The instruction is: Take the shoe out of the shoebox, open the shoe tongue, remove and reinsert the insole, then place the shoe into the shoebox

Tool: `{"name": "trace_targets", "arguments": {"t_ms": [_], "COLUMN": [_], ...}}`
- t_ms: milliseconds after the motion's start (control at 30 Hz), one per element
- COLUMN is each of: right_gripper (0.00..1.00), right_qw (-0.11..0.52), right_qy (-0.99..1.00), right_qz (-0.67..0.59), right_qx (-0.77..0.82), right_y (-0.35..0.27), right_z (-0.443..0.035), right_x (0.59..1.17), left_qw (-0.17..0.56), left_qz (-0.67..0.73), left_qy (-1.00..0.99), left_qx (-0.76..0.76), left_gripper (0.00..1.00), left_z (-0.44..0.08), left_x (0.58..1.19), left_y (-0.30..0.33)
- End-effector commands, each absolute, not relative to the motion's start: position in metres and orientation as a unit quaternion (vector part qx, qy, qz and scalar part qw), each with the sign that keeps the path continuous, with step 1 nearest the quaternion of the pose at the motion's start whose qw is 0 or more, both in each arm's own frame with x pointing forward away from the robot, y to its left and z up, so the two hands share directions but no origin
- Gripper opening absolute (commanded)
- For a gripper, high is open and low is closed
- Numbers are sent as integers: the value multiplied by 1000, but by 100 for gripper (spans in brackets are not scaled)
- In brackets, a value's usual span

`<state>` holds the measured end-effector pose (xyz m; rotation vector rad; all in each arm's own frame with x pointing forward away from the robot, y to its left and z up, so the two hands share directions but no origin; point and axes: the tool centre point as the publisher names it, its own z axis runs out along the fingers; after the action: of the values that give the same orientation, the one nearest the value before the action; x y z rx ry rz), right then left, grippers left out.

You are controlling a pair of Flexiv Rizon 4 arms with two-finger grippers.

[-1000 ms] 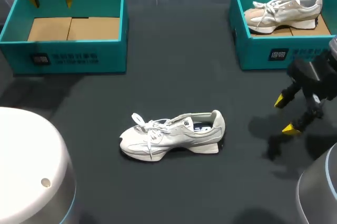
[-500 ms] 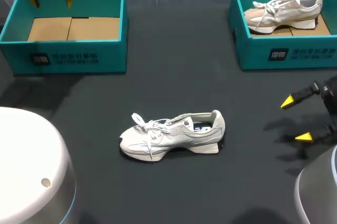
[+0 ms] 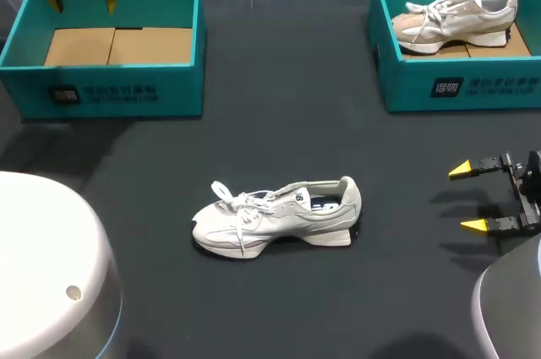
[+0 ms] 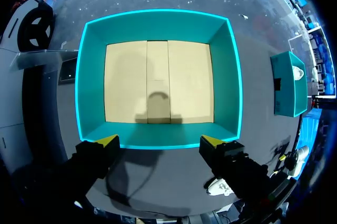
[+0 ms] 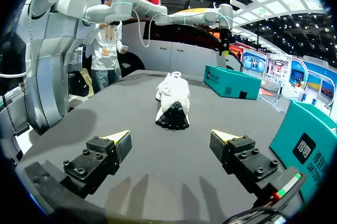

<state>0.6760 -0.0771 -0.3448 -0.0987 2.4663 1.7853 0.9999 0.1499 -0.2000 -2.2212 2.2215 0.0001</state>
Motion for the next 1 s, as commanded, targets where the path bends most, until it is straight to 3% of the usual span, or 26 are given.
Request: {"name": "trace_targets", "arguments": {"t_ms": [33, 1000], "right_gripper": [100, 100], "right_qw": [42, 7], "right_qy": [817, 847], "right_qz": [574, 531], "right_qx": [-29, 28], "right_y": [-74, -50], "right_z": [-343, -365], "right_x": [681, 693], "left_qw": [0, 0], "left_qz": [0, 0], "left_qy": [707, 707], "left_qx": [-707, -707], "left_gripper": [100, 100], "left_z": [-200, -200], "left_x": [1000, 1000], "left_y": [150, 150]}}
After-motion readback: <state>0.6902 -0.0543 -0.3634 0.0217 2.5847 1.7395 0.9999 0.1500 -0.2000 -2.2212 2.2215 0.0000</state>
